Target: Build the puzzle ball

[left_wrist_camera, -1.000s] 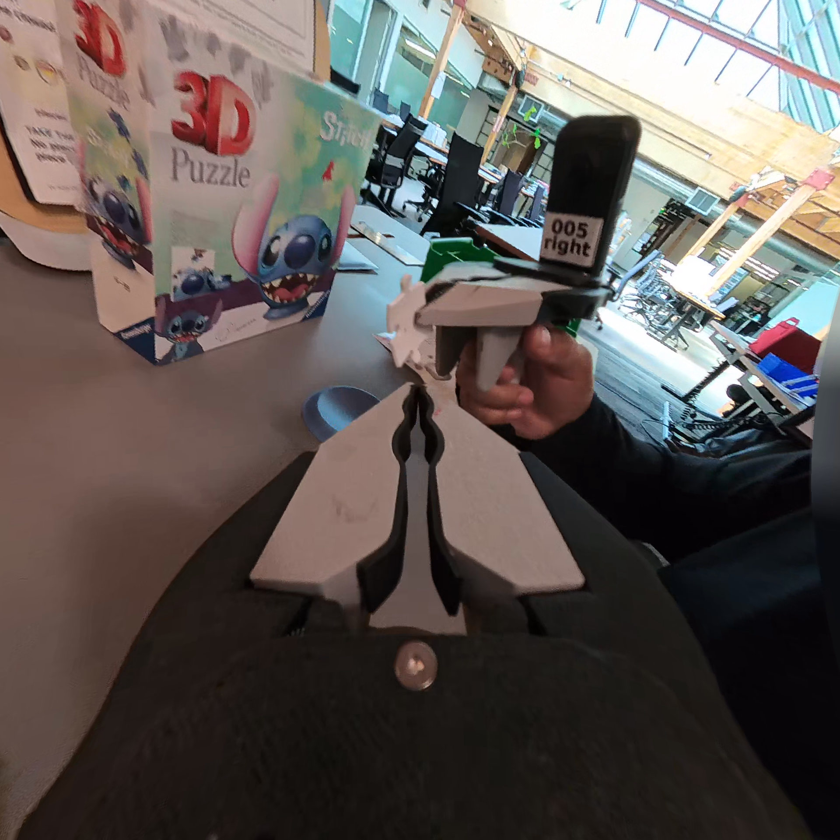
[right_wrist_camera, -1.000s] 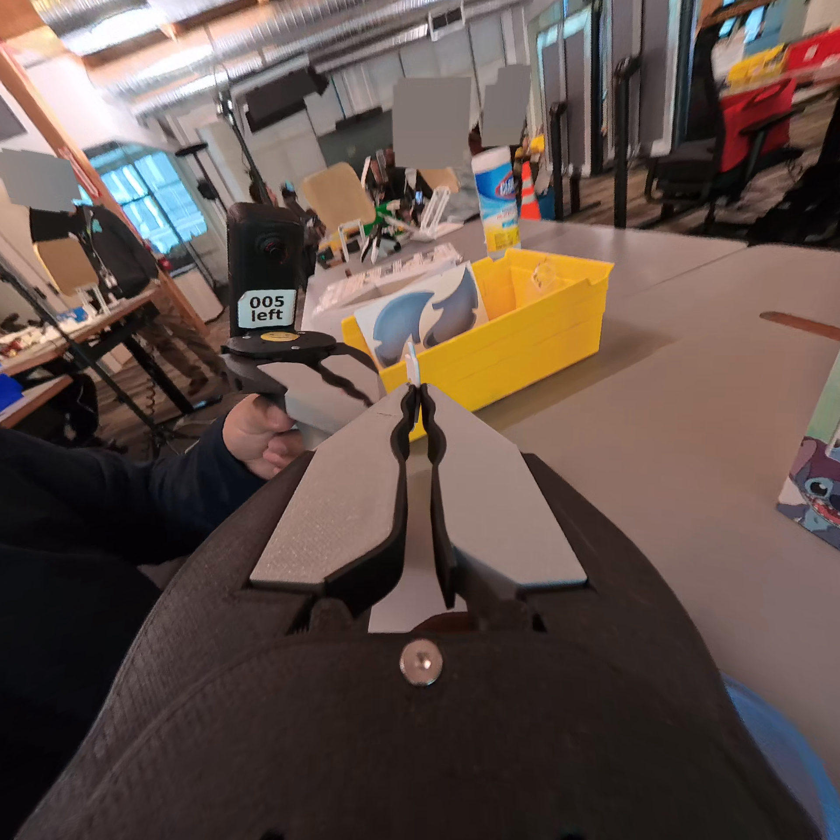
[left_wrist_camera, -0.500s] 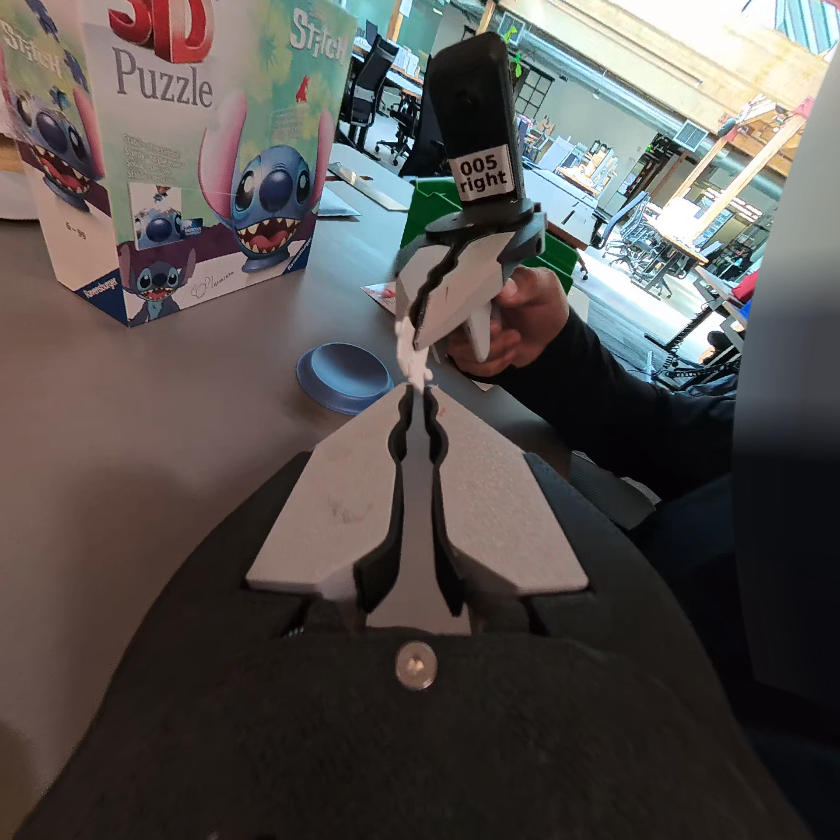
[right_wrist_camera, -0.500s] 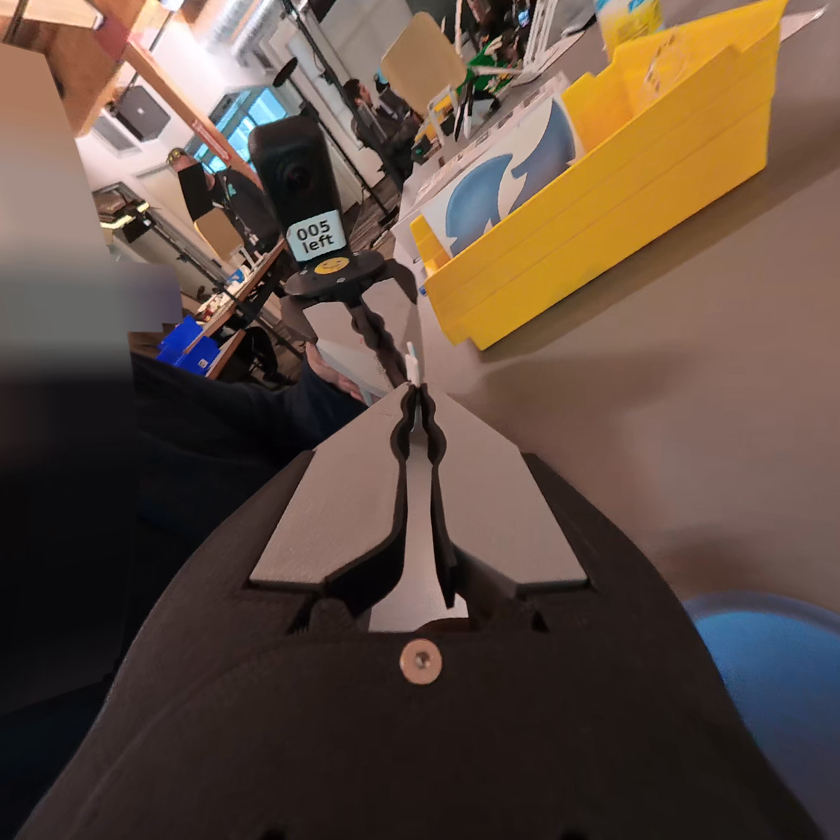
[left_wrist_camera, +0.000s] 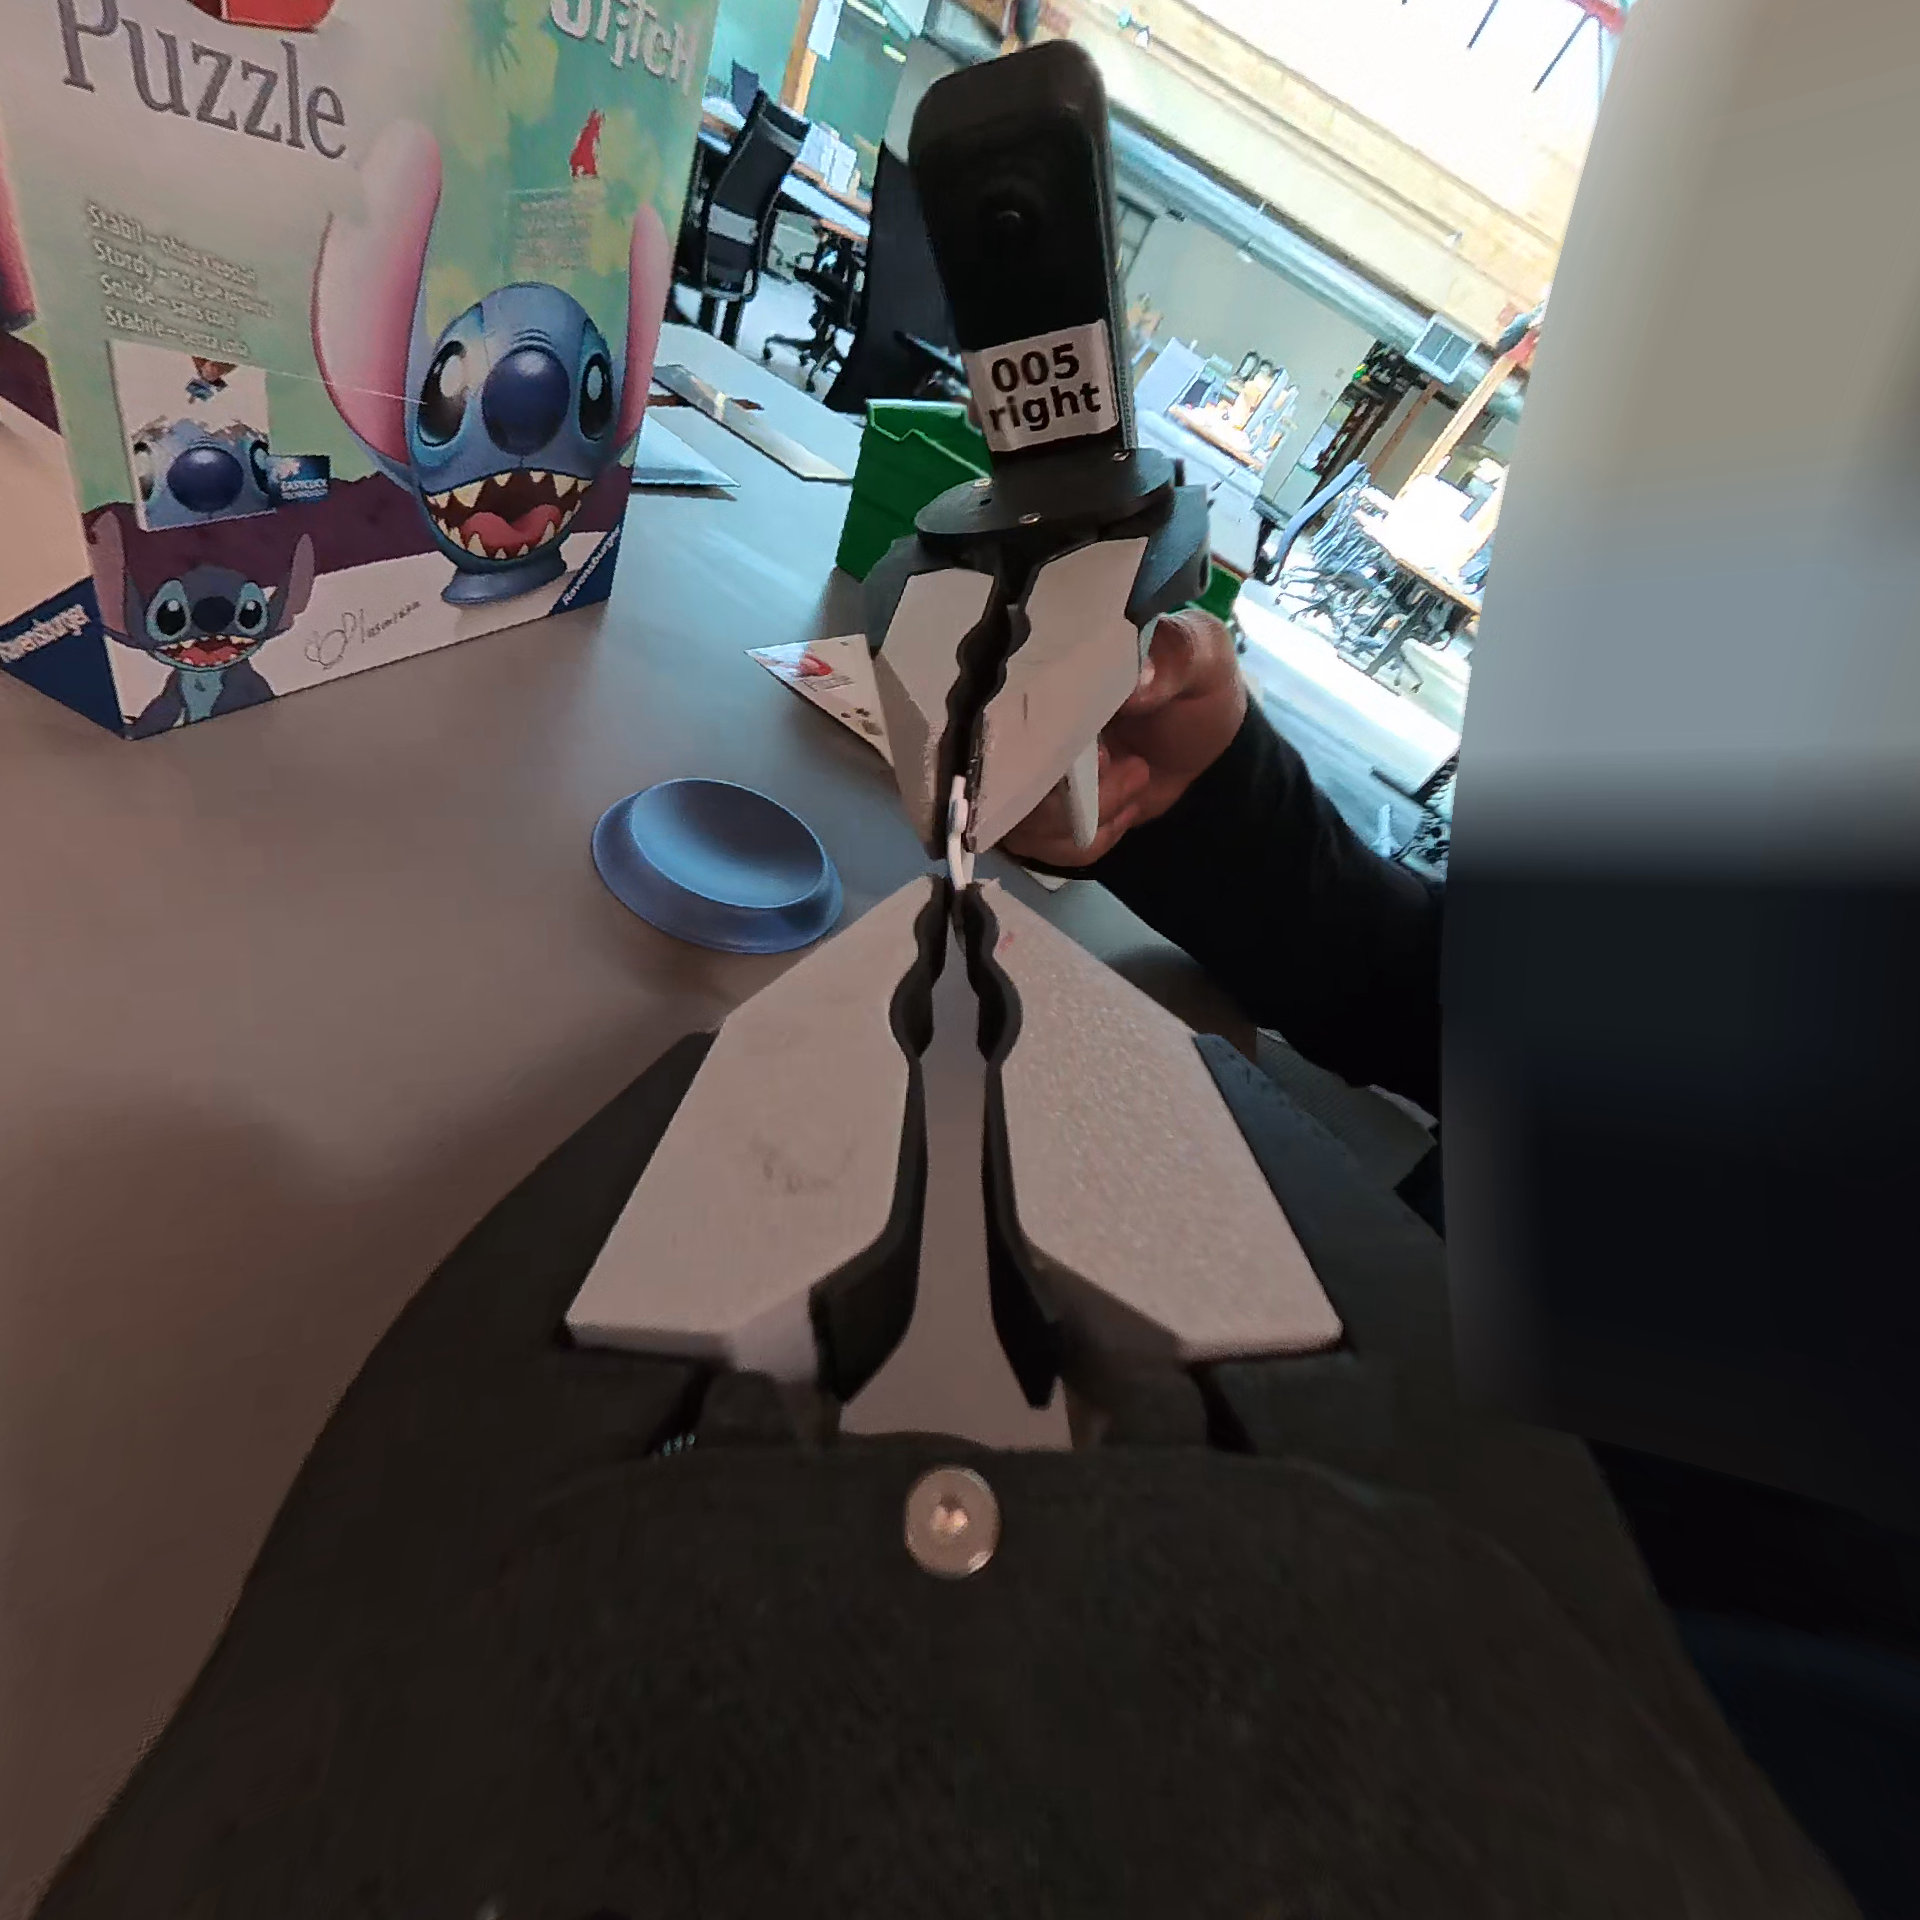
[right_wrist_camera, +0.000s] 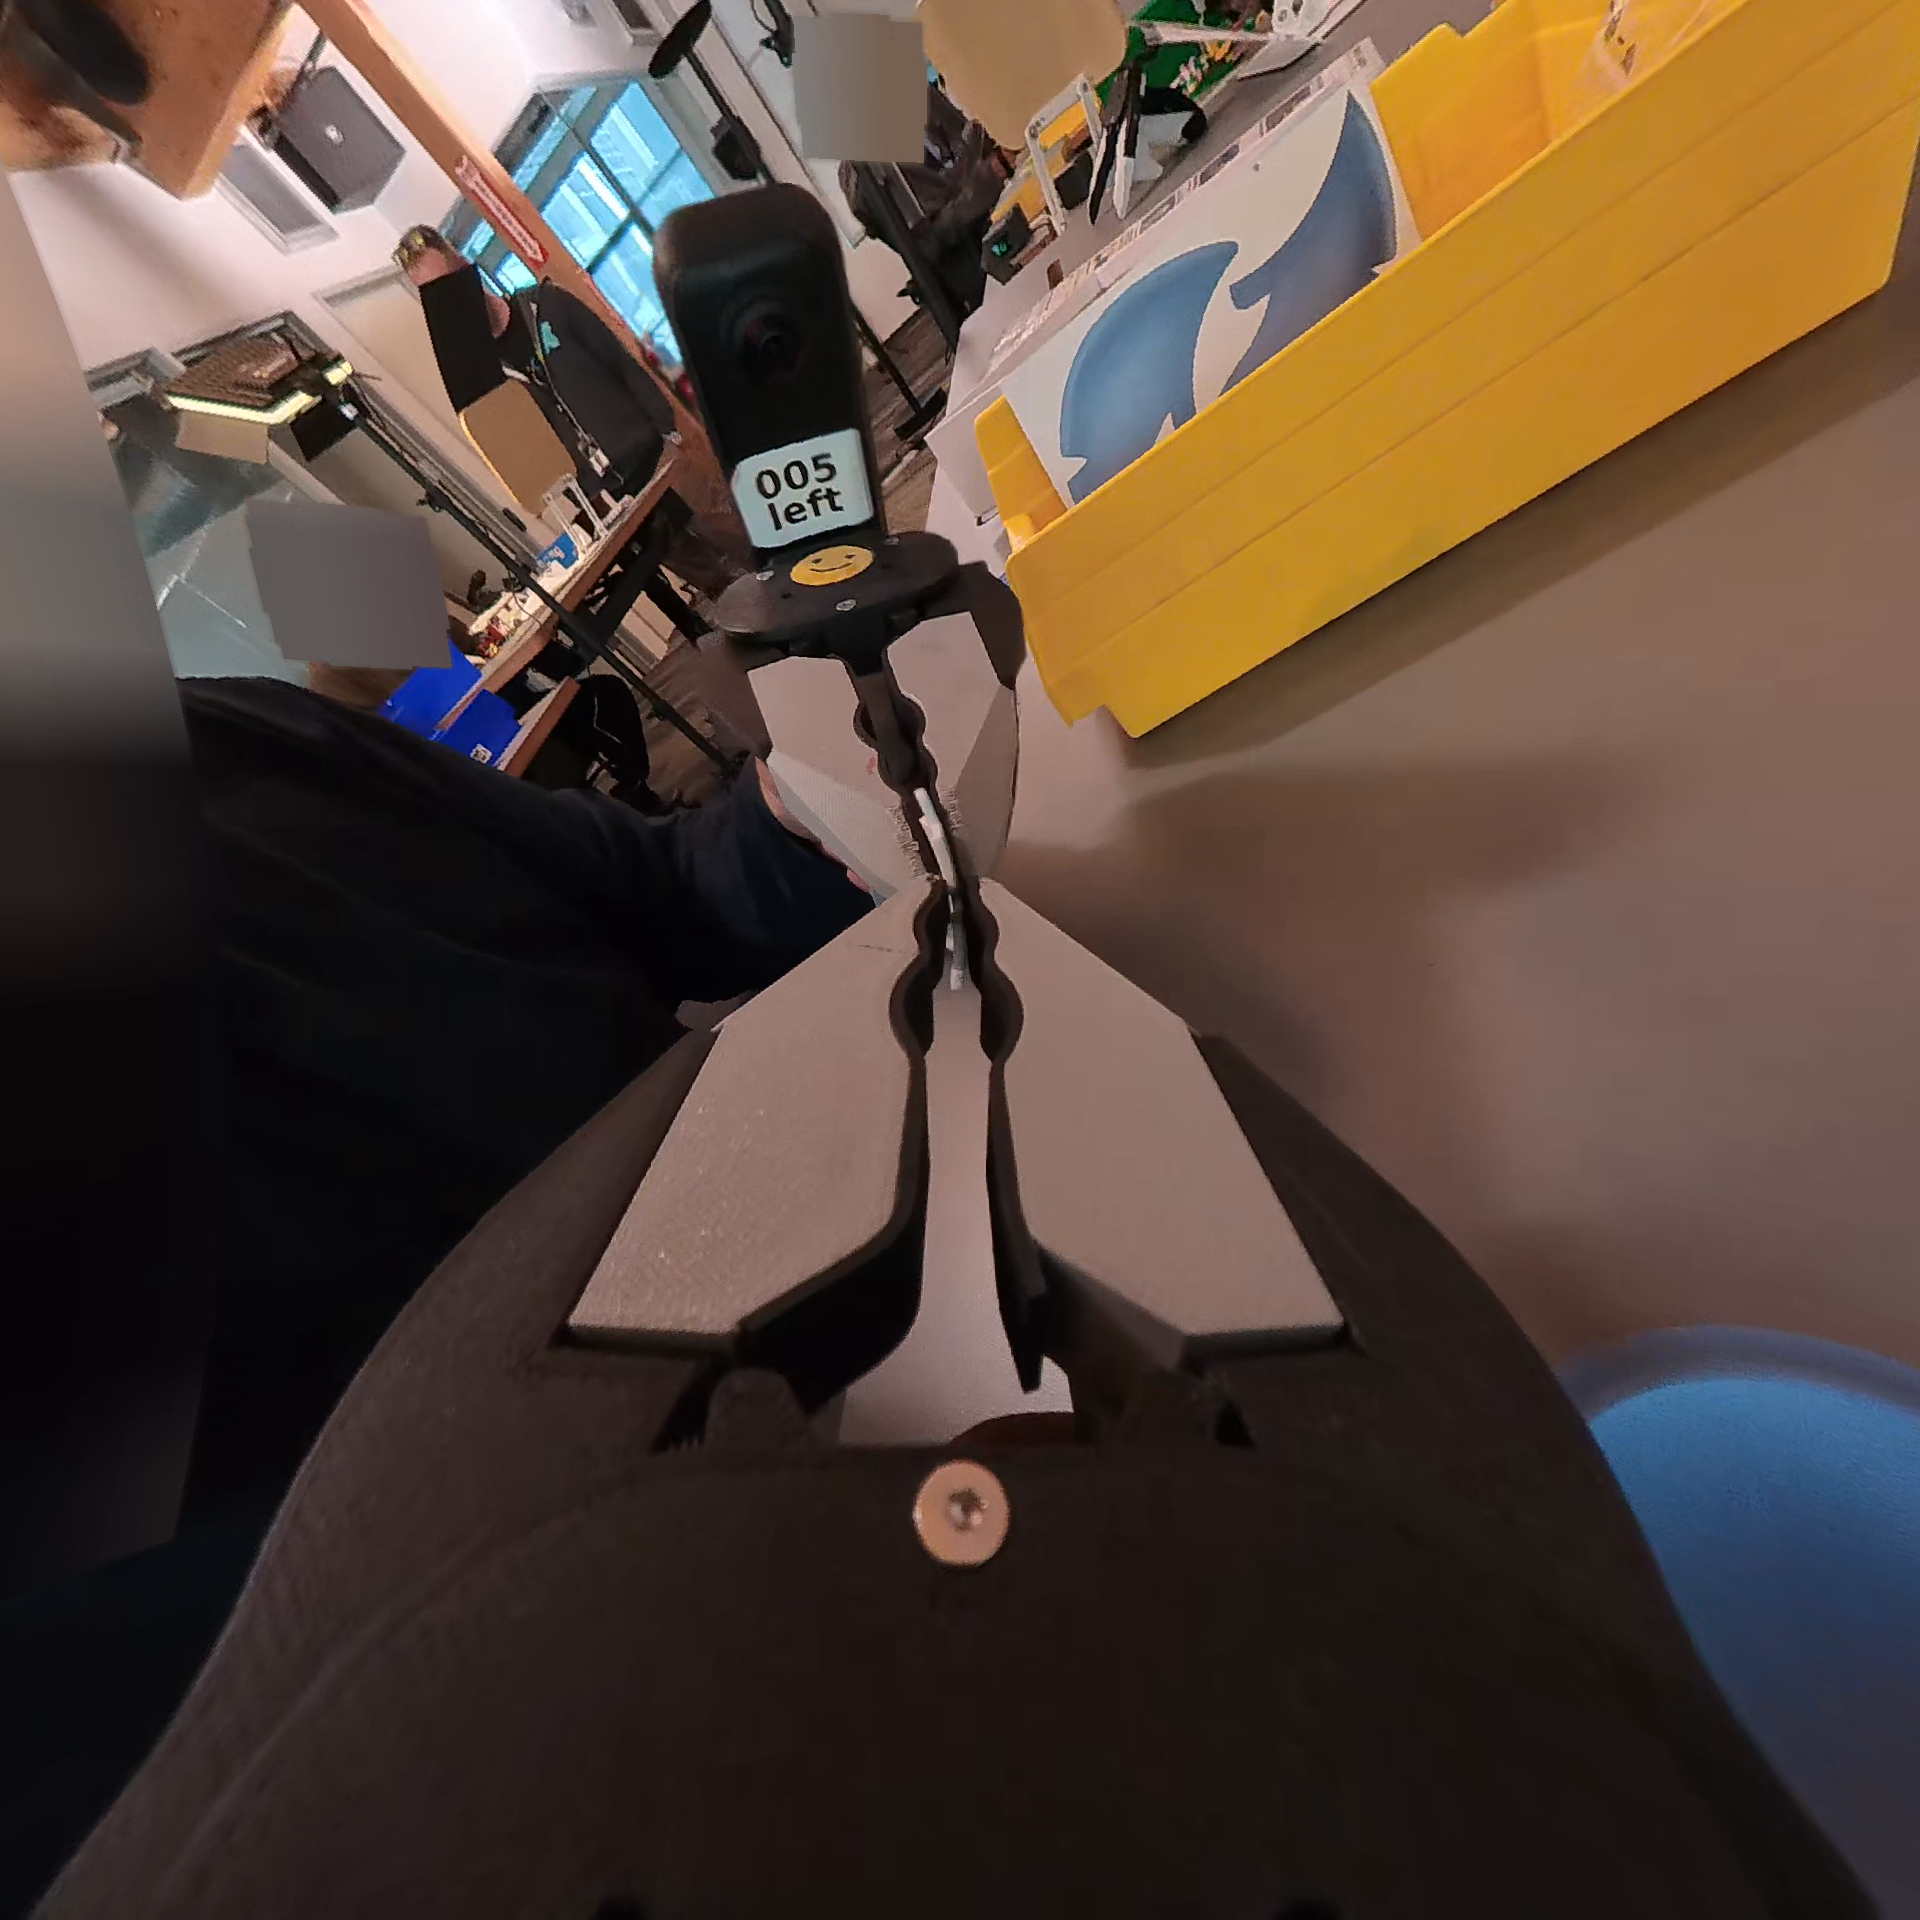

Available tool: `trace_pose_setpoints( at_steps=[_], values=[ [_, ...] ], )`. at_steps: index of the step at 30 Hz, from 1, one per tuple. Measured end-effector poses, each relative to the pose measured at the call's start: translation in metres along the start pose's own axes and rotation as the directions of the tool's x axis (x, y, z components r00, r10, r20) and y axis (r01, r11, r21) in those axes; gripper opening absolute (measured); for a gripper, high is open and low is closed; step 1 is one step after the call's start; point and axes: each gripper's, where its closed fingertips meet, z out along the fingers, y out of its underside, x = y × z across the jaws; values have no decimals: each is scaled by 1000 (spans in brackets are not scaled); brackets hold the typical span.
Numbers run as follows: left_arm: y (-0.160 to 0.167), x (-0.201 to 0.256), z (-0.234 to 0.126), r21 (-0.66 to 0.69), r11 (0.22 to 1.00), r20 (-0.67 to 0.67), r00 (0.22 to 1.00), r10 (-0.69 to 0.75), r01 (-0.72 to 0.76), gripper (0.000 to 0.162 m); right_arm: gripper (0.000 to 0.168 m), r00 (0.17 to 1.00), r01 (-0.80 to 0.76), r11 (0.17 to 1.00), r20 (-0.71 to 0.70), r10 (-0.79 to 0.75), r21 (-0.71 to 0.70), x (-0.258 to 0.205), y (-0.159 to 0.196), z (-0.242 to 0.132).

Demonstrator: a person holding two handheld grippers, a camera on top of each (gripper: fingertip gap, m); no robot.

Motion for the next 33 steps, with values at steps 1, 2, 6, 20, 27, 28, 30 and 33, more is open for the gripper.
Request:
trace_pose_setpoints(
  at_steps=[1, 2, 6, 20, 27, 28, 30, 33],
  values=[
    [0, 0, 0, 10, 1000, -17, 1000, -14, 14, 0, 0, 1000, 0, 1000, -1, 0, 1, 0, 0, 0],
    [-1, 1, 0, 18, 999, -35, 999, -28, 28, 0, 0, 1000, -1, 1000, 2, 1, 2, -1, 0, 0],
    [-1, 2, 0, 37, 998, -73, 996, -43, 46, 0, 0, 1000, -20, 1000, 22, 19, 9, -2, -1, 0],
    [-3, 2, 2, 69, 991, -12, 993, 118, -117, 0, 1, 999, 27, 1000, 19, -27, 16, -4, -2, -3],
    [-2, 0, 3, 60, 987, 20, 989, 148, -149, 0, 1, 1000, 22, 1000, 10, -22, 13, -1, -1, -4],
    [-1, 0, 3, 56, 988, 18, 990, 143, -144, 0, 0, 1000, 22, 1000, 7, -22, 9, -1, 0, -3],
    [1, -1, 3, 42, 990, 10, 991, 132, -132, 1, 0, 1000, 25, 1000, -14, -25, -4, 3, 2, -3],
    [6, -8, 1, -3, 988, 41, 987, 153, -153, 5, 0, 998, 10, 1000, -57, -11, -17, 13, 6, -4]
  ],
)
